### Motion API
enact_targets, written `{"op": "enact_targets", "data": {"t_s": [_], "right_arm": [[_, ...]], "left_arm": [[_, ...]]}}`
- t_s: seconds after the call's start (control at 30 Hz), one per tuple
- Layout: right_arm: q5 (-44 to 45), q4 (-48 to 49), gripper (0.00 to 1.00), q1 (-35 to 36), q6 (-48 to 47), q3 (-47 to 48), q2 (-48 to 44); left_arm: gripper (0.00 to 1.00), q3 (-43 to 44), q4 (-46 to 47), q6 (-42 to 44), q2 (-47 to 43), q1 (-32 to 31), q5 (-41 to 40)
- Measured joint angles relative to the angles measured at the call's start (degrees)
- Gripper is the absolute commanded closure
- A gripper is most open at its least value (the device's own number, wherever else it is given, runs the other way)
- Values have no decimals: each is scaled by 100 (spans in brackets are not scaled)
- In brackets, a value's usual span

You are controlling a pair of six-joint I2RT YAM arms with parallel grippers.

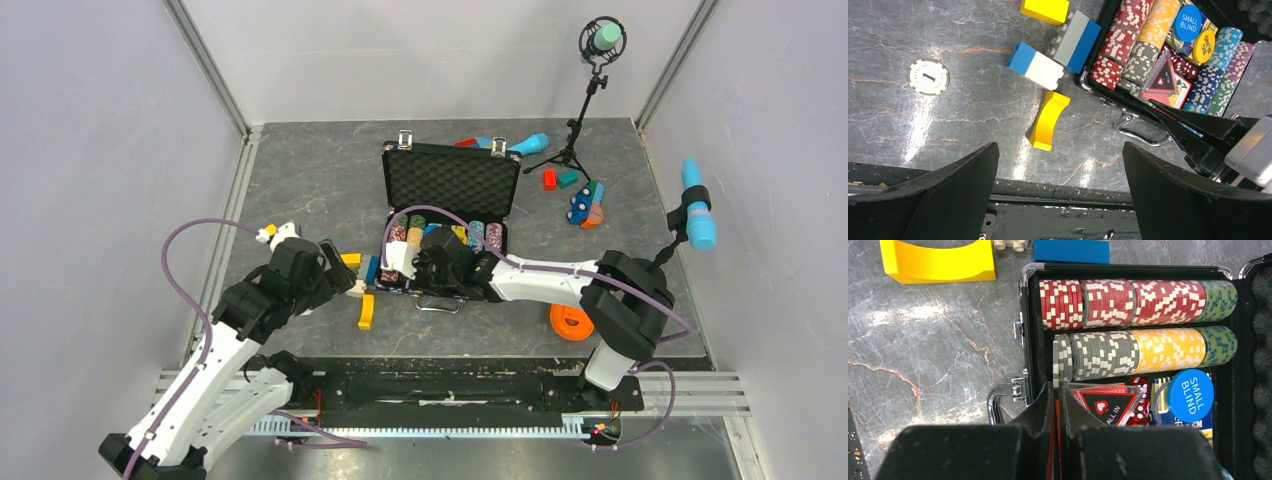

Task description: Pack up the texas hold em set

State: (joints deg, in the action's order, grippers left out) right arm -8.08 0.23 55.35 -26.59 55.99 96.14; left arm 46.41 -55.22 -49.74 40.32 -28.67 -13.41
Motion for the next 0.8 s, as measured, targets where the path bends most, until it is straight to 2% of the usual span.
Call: {"op": "enact_targets", "data": {"t_s": [0.27, 0.6, 0.8], "right_arm": [[120, -9, 100, 0, -76, 11, 162], [286, 20, 81, 11, -166, 13, 245], [284, 103, 77, 15, -168, 13, 245]], "left_arm": [[0, -63, -13, 0, -22, 0, -2], [0, -66, -17, 0, -20, 4, 0], [0, -74, -22, -2, -22, 4, -2]]}}
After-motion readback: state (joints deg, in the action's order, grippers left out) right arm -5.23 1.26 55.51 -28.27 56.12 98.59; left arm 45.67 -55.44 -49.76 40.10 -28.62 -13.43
